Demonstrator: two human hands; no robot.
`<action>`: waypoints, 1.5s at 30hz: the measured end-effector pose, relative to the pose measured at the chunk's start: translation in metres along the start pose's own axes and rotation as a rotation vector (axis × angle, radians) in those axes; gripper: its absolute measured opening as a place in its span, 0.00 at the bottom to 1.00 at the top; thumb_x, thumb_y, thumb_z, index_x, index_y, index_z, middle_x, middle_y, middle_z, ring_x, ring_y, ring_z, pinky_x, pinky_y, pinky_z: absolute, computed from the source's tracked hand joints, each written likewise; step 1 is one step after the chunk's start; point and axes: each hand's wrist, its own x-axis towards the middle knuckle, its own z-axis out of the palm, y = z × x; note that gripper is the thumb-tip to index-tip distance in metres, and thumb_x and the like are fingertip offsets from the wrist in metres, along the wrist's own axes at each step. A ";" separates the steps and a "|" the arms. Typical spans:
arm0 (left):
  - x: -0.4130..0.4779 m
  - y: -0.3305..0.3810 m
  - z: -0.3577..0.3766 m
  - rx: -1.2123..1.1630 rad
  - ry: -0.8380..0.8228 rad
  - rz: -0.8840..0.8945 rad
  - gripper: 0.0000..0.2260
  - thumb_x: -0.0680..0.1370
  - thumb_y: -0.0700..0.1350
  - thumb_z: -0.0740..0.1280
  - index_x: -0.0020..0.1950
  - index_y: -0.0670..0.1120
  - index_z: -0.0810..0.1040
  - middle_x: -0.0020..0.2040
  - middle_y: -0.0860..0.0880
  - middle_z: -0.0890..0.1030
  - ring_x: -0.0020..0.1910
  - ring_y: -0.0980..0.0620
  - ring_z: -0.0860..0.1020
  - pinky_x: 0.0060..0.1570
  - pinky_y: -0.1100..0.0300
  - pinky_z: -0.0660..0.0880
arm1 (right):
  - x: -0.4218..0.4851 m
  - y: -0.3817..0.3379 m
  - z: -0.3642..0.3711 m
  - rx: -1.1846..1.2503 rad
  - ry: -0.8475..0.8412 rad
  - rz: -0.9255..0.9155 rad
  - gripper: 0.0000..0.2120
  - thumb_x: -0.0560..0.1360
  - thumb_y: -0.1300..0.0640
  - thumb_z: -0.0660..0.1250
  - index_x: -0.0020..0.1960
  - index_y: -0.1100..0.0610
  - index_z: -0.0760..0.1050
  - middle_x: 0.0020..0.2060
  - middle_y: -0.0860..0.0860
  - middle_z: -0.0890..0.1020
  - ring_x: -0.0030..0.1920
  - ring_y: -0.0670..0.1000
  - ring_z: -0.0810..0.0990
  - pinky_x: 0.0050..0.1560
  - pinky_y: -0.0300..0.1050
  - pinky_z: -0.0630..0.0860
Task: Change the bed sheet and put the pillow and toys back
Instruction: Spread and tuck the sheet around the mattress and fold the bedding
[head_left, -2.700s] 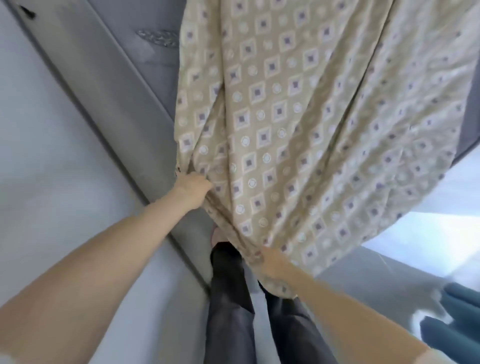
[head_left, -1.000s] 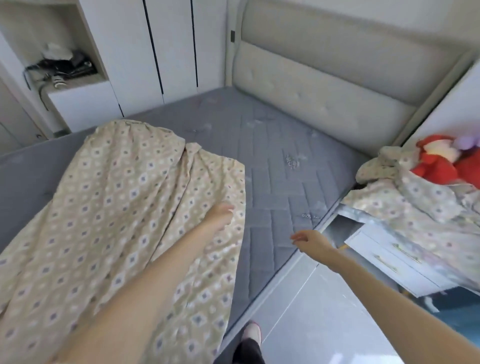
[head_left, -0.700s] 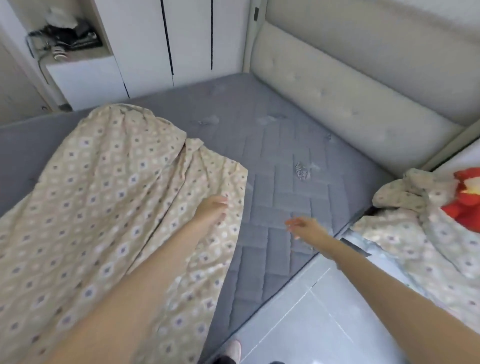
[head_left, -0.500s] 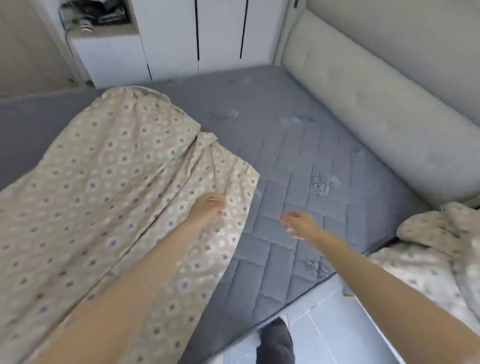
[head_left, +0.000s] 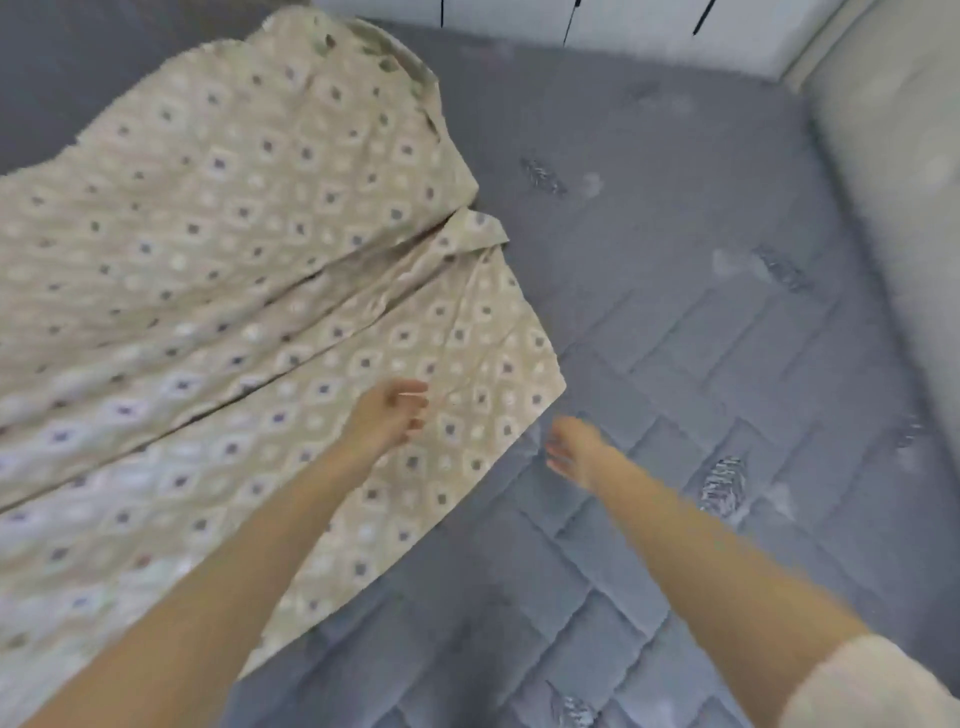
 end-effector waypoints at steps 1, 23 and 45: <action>0.012 -0.002 0.007 -0.001 0.005 -0.019 0.11 0.81 0.38 0.59 0.61 0.46 0.75 0.54 0.48 0.79 0.49 0.49 0.78 0.49 0.58 0.75 | 0.018 -0.005 0.002 0.007 0.001 0.021 0.04 0.79 0.62 0.59 0.53 0.59 0.70 0.45 0.53 0.74 0.47 0.51 0.73 0.54 0.46 0.73; 0.056 -0.023 0.016 -0.081 0.120 -0.125 0.10 0.79 0.37 0.59 0.58 0.45 0.76 0.54 0.47 0.78 0.47 0.48 0.78 0.56 0.51 0.74 | 0.091 -0.065 0.024 0.338 0.047 0.000 0.14 0.74 0.70 0.55 0.36 0.56 0.70 0.30 0.48 0.67 0.26 0.46 0.62 0.16 0.33 0.59; -0.216 -0.099 0.053 0.439 -0.045 0.265 0.35 0.72 0.38 0.71 0.76 0.48 0.59 0.75 0.46 0.59 0.73 0.48 0.59 0.66 0.60 0.62 | -0.200 0.097 -0.092 0.305 -0.105 -0.211 0.09 0.80 0.63 0.59 0.54 0.60 0.77 0.42 0.56 0.80 0.37 0.53 0.81 0.26 0.46 0.76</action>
